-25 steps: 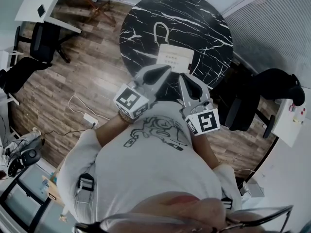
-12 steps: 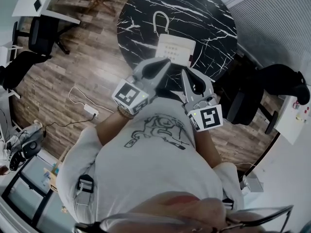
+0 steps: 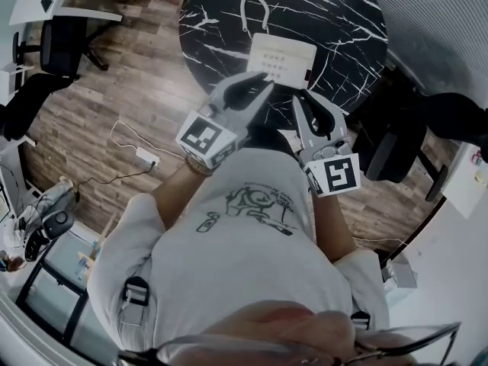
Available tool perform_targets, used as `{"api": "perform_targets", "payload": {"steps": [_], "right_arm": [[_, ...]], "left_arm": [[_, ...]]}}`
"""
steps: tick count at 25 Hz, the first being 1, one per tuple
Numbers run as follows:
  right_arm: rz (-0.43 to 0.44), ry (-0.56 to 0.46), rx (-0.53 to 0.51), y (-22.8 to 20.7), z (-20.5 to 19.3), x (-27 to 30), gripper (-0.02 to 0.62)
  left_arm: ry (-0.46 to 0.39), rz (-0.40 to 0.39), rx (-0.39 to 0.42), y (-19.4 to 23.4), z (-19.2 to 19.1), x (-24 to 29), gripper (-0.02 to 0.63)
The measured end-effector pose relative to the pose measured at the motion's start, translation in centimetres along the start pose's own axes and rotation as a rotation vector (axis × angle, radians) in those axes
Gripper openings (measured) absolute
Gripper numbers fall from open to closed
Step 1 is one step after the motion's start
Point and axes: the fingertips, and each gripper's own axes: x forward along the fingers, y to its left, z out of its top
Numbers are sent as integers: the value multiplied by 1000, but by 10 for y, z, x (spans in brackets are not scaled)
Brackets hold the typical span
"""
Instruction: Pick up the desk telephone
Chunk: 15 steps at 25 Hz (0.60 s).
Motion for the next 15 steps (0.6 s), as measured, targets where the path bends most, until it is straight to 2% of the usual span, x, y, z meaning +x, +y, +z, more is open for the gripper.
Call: {"api": "perform_targets", "payload": {"steps": [4, 8, 15], "right_arm": [[-9, 32, 19, -14, -24, 11, 98], [-24, 70, 40, -28, -52, 21, 118], [-59, 139, 58, -53, -103, 40, 202]], "left_arm": [[72, 12, -25, 17, -29, 13, 118], [114, 23, -45, 35, -56, 22, 159], [180, 38, -86, 68, -107, 39, 187]]}}
